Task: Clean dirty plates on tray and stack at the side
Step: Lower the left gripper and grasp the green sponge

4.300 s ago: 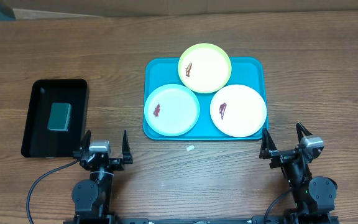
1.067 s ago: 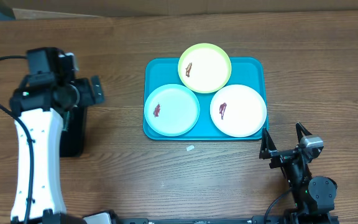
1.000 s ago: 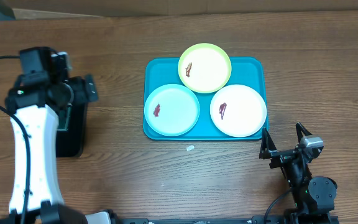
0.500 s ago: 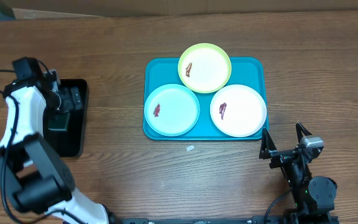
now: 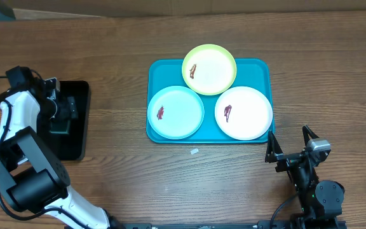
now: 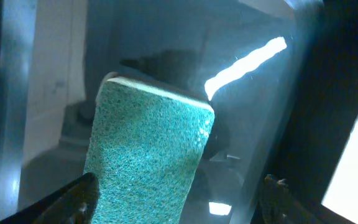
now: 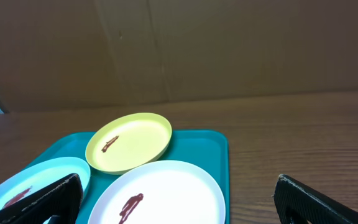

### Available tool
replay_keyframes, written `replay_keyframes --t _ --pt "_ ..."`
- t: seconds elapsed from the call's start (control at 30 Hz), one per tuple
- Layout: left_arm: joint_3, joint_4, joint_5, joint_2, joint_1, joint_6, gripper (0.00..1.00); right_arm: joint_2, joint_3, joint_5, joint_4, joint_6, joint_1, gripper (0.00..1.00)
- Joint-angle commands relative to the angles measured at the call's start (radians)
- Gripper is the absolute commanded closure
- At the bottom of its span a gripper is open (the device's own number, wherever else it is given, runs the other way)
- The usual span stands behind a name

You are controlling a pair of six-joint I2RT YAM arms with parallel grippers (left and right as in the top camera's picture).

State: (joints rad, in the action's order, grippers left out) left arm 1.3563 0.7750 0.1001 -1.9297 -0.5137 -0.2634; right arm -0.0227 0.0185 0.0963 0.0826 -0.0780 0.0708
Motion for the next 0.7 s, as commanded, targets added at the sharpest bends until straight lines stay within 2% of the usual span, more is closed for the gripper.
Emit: replay_keyframes --t 0.0,0.4,0.57,0.67 --pt "0.013 0.027 0.055 -0.023 -0.024 -0.156 0.08 0.001 -0.01 -0.014 -0.005 0.0 -0.006 0.0" --pt "0.013 -0.024 0.032 -0.04 -0.059 -0.216 0.1 0.001 -0.01 -0.014 -0.005 0.0 -0.006 0.0" --pt "0.011 -0.037 0.063 -0.053 -0.052 -0.247 0.26 0.001 -0.01 -0.014 -0.005 0.0 -0.006 0.0" --pt "0.011 -0.031 0.072 -0.074 -0.048 -0.266 0.21 0.001 -0.01 -0.014 -0.005 0.0 -0.006 0.0"
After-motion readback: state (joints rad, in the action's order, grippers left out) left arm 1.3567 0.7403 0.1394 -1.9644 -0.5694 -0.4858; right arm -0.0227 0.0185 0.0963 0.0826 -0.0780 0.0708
